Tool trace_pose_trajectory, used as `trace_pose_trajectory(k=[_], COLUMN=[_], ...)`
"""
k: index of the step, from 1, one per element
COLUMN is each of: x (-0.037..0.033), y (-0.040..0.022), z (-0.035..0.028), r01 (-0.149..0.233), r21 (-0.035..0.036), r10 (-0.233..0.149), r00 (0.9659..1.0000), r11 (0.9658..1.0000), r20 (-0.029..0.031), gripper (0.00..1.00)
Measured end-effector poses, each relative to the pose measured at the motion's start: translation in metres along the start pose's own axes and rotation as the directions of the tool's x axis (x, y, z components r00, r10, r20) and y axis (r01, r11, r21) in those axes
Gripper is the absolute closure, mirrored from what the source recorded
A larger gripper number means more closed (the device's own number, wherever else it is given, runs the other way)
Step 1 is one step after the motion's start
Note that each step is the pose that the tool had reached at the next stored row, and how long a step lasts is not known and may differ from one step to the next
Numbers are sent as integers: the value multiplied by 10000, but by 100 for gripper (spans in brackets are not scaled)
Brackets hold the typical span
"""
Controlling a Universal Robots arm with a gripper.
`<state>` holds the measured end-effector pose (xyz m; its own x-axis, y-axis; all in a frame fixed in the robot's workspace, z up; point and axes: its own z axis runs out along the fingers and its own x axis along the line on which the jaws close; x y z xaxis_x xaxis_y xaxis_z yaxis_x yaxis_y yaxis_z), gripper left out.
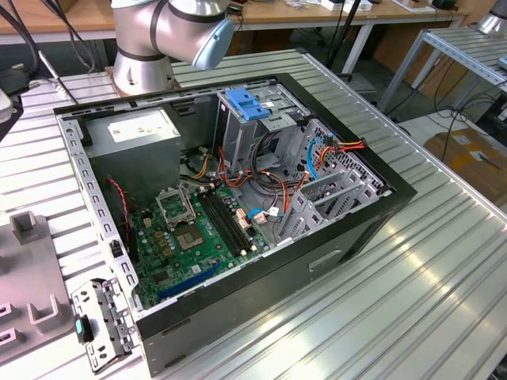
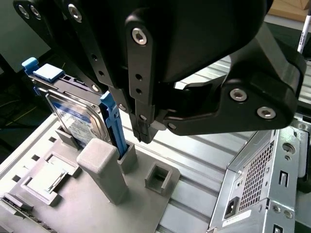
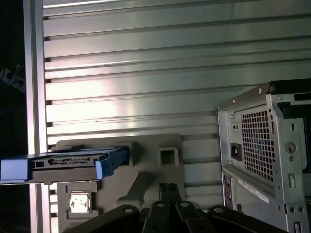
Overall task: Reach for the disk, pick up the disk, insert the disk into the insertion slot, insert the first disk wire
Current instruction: 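Reach for the disk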
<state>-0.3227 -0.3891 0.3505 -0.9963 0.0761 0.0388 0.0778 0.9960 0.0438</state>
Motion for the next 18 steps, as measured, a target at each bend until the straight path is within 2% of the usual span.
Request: trace_pose_trajectory(k=[4,10,14,18], x=[60,189,220,337], y=[-5,-9,24,31], z=[11,30,39,50], r01=[1,0,1,0], r21=[-5,-11,-13,-17], r10=[-1,0,-1,0], r00=[10000,10000,10000,10000], r11=[10000,10000,10000,10000], r20=[0,-1,-2,-2], gripper=[89,89,89,89])
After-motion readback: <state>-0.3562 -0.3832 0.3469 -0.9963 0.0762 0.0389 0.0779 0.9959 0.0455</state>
